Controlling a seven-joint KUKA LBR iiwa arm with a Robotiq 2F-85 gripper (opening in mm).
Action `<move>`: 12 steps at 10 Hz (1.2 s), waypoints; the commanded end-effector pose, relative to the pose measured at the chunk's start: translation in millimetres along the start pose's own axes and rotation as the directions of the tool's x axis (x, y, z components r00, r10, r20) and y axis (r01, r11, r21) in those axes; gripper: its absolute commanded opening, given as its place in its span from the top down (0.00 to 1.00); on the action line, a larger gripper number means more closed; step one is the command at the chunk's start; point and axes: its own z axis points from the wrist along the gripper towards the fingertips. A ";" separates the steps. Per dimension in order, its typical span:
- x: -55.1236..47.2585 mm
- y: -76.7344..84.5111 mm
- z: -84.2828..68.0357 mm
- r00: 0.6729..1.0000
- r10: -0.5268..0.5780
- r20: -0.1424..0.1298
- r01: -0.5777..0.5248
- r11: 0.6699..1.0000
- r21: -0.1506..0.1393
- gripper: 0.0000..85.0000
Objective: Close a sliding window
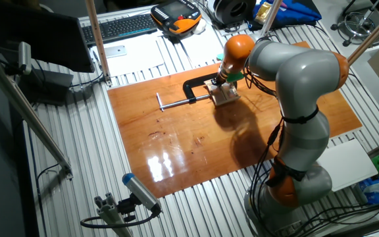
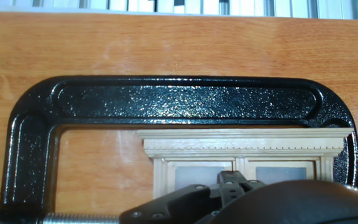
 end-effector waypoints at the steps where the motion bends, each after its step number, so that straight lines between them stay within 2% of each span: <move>1: -0.3 -0.4 0.8 1.000 0.000 -0.002 0.000 1.000 0.000 1.00; 2: -0.3 -0.4 2.5 1.000 0.002 -0.001 -0.002 1.000 -0.007 1.00; 12: -0.8 0.1 6.1 1.000 0.003 -0.003 -0.003 1.000 -0.008 1.00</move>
